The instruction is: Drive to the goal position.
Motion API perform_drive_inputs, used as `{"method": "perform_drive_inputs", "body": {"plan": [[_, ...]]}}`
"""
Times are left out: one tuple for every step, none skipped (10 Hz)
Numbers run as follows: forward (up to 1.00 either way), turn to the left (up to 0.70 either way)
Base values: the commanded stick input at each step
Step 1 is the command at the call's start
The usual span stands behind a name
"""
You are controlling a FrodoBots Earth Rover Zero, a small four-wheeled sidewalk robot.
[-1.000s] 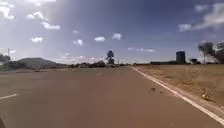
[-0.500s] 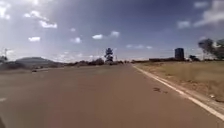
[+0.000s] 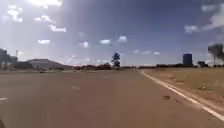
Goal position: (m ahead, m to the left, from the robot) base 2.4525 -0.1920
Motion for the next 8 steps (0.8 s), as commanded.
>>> {"method": "perform_drive_inputs", "body": {"plan": [[0.85, -0.04], [0.85, -0.06], [0.85, -0.14], [0.85, -0.22], [0.85, -0.30], [0.85, -0.34], [0.85, -0.34], [0.85, -0.34]]}}
